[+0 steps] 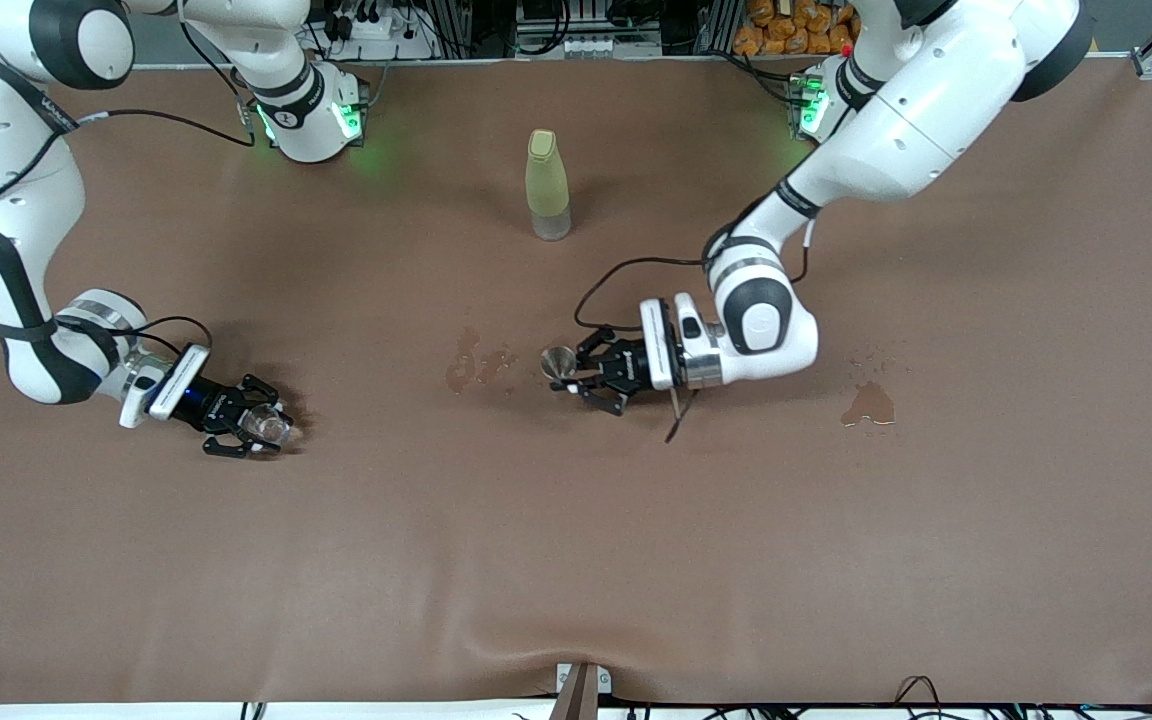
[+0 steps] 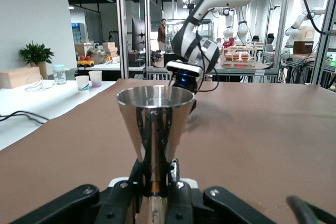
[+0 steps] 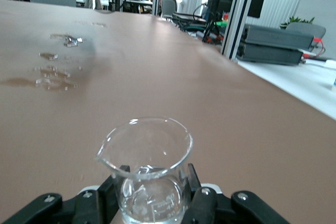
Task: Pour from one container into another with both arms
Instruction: 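Carry the glass beaker with the right gripper toward the held jigger, then tilt the beaker with the right gripper over the jigger's rim, then hold the beaker tilted, pouring liquid into the jigger held by the left gripper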
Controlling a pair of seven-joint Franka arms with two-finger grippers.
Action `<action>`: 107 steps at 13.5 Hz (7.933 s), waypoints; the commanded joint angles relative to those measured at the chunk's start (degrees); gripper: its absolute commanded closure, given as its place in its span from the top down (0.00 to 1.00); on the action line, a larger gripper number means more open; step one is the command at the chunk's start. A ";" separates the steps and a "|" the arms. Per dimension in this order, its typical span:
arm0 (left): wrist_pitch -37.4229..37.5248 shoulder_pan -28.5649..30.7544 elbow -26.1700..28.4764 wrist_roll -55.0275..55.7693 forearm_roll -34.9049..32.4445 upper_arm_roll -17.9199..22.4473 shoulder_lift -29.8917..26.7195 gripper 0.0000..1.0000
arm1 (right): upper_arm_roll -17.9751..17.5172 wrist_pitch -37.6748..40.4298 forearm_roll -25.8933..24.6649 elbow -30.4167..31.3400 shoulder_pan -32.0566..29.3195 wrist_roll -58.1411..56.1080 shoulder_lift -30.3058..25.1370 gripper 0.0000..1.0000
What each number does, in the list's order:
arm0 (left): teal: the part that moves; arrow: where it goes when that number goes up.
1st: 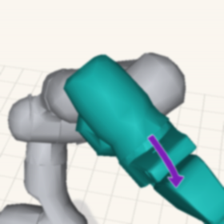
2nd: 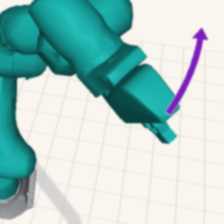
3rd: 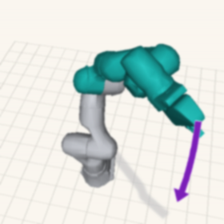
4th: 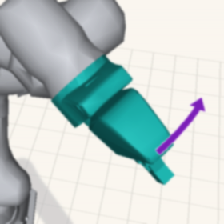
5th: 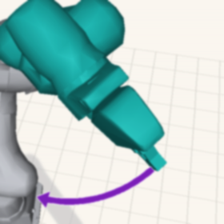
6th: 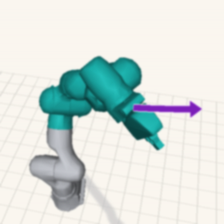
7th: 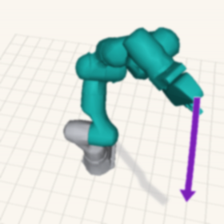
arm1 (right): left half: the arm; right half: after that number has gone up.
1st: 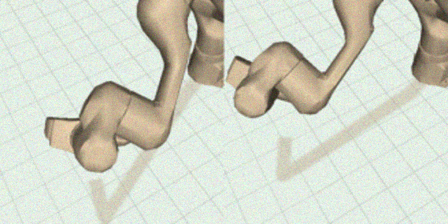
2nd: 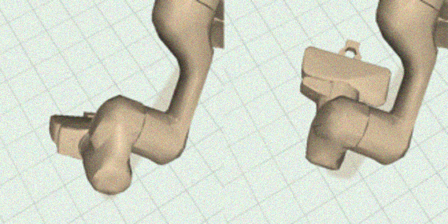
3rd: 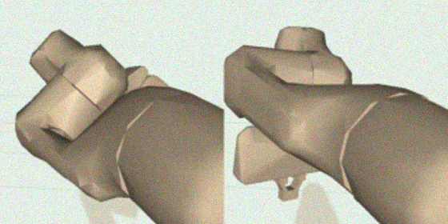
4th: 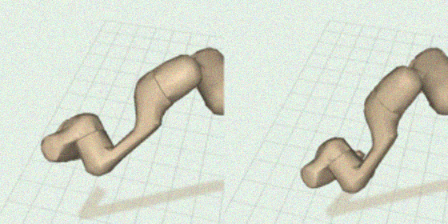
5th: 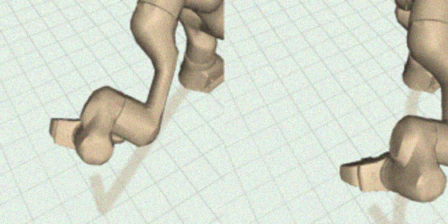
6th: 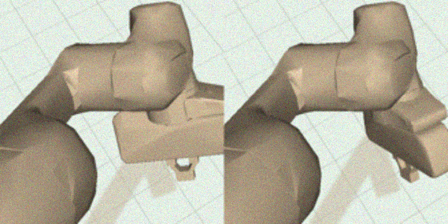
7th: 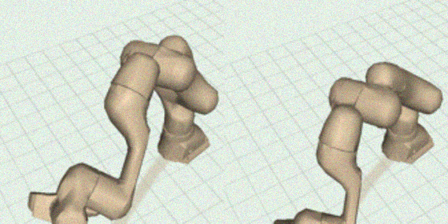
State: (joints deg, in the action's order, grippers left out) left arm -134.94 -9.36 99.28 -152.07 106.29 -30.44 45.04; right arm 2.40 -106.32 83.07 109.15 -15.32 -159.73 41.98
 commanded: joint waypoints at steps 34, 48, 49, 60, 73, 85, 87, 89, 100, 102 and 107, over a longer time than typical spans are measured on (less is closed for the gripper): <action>-4.19 -21.40 -13.14 -3.32 15.52 10.13 6.99 0.00 | 2.44 7.45 0.76 23.73 17.86 23.85 -33.63 0.00; -5.07 -22.20 -15.25 -3.49 15.44 10.49 8.57 0.00 | 2.26 -1.08 13.08 26.28 31.14 23.85 -33.54 0.00; -5.07 -22.20 -15.25 -3.58 15.44 10.49 8.57 0.00 | 2.26 -1.08 13.17 26.46 31.66 23.76 -33.54 0.00; -5.07 -21.84 -15.16 -4.20 15.17 10.49 8.57 0.00 | -0.54 -3.10 22.38 30.76 37.73 23.15 -33.45 0.00; -4.37 -21.32 -14.20 -5.16 15.00 10.49 8.66 0.00 | -1.08 -5.12 22.83 32.35 37.65 35.26 -35.04 0.00; -2.62 -21.32 -14.37 -7.61 15.52 10.49 9.80 0.00 | -1.08 -9.08 22.22 32.44 37.73 48.45 -36.09 0.00; -1.74 -21.40 -14.37 -7.89 15.79 10.49 10.15 0.00 | -1.17 -9.08 22.13 32.44 37.73 51.61 -36.18 0.00; -0.95 -21.40 -14.37 -8.85 16.48 10.49 10.59 0.00 | -1.25 -9.08 22.04 32.44 37.91 54.33 -36.18 0.00; -0.06 -21.32 -14.37 -11.23 17.99 10.49 10.86 0.00 | -1.60 -8.73 21.60 32.61 38.61 64.71 -36.27 0.00; -0.06 -21.32 -14.37 -11.23 17.99 10.49 10.86 0.00 | -1.69 -8.73 21.60 32.61 38.61 66.55 -36.27 0.00; 0.55 -21.32 -14.20 -11.23 17.90 10.49 10.86 0.00 | -1.87 -8.64 21.60 32.44 38.70 72.01 -36.79 0.00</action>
State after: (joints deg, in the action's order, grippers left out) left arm -135.29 -30.68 85.53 -156.79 121.54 -19.82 55.35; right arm 0.31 -114.71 104.48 140.31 22.57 -90.38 8.03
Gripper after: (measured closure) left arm 0.793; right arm 0.515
